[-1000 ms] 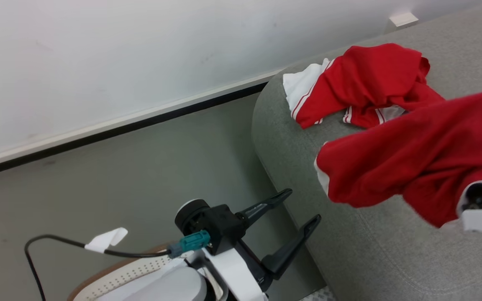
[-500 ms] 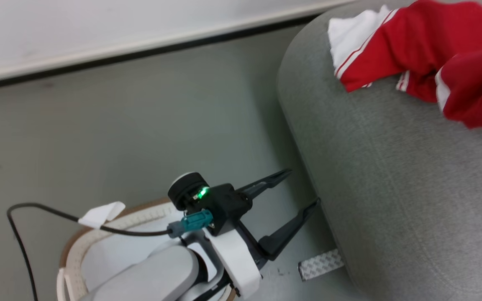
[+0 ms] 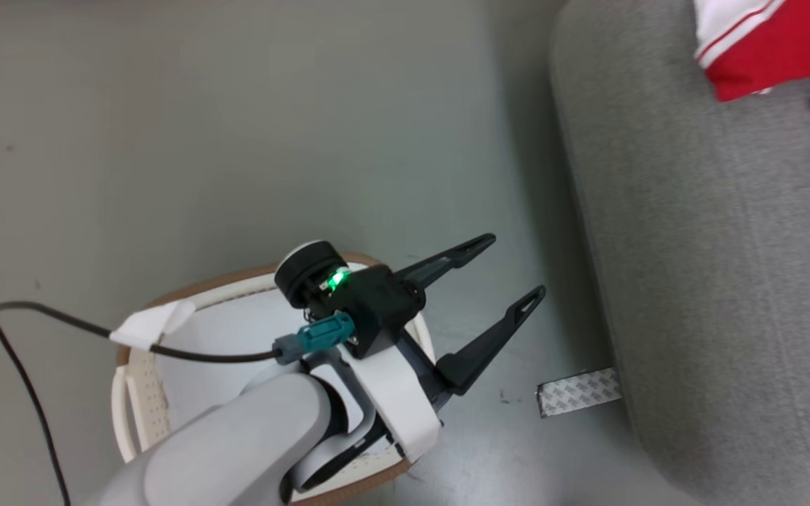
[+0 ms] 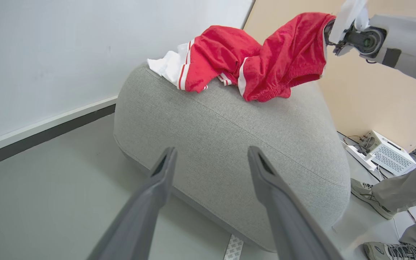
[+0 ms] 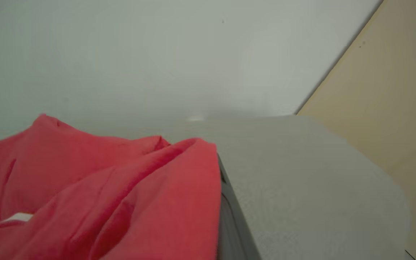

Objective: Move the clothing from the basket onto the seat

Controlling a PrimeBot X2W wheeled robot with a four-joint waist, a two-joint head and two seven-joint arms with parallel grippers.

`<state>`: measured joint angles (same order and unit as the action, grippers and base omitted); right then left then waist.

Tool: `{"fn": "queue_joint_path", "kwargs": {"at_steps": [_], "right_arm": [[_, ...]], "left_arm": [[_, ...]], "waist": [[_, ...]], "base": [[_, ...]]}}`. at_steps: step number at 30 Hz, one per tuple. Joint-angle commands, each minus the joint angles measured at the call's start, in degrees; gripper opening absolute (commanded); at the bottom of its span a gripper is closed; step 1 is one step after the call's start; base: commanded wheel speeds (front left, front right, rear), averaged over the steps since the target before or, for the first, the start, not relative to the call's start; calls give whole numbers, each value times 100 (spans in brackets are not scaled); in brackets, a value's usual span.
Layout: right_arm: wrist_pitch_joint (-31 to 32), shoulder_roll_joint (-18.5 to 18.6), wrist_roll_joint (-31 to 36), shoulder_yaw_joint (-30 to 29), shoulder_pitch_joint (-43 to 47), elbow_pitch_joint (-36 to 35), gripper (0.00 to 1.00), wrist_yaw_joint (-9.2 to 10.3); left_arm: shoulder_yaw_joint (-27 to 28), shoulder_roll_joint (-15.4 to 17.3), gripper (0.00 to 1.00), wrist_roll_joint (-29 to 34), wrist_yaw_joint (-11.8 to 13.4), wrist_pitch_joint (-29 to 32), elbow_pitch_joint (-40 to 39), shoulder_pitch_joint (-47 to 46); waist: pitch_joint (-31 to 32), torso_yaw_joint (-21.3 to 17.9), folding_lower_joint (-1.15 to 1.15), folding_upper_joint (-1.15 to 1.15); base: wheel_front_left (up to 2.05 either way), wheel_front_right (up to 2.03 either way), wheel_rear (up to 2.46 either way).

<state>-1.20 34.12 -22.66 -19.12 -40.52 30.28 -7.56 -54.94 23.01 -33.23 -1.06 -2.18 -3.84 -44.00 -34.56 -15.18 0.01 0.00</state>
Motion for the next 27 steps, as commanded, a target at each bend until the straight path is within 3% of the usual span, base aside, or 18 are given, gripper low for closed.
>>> {"fn": "queue_joint_path", "kwargs": {"at_steps": [1, 3, 7, 10, 11, 12, 13, 18, 21, 27], "right_arm": [[154, 87, 100, 131, -111, 254, 10, 15], [664, 134, 109, 396, -137, 761, 0, 15], [1459, 208, 24, 766, -275, 1342, 0, 15], [1603, 265, -24, 897, -304, 1464, 0, 15], [1633, 267, -43, 936, -297, 1499, 5, 15], [1640, 272, -62, 965, -302, 1510, 48, 15], [1611, 280, -59, 967, -318, 1508, 100, 15], [1859, 74, 101, 1121, -135, 1287, 100, 15], [2469, -94, 250, 1007, 99, 1138, 100, 15], [3578, 83, -44, 618, 989, 173, 100, 15]], "left_arm": [[23, -13, 100, 38, -27, -66, 45, -83], [47, -40, 100, 10, -30, -108, 105, -110], [46, -84, 100, -25, -54, -197, 224, -123], [43, -105, 100, -54, -67, -255, 302, -99], [40, -108, 100, -62, -74, -280, 326, -85], [39, -111, 100, -74, -74, -310, 352, -66], [37, -119, 100, -89, -77, -323, 378, -48], [66, -164, 100, -167, -47, -486, 516, 58], [63, -175, 100, -222, -39, -579, 622, 181], [38, -237, 100, -366, 7, -809, 798, 518]], "waist": [[-133, 128, -1, 0], [-160, 153, -1, 0], [-166, 190, -1, 0], [-148, 212, -1, 0], [-126, 220, -1, 0], [-96, 224, -1, 0], [-59, 230, -1, 0], [261, 256, -1, 0], [559, 239, -1, 0], [1246, 232, -1, 0]], "base": [[0, 0, 0], [0, 0, 0], [0, 0, 0], [0, 0, 0], [0, 0, 0], [0, 0, 0], [0, 0, 0], [0, 0, 0], [0, 0, 0], [0, 0, 0]]}}
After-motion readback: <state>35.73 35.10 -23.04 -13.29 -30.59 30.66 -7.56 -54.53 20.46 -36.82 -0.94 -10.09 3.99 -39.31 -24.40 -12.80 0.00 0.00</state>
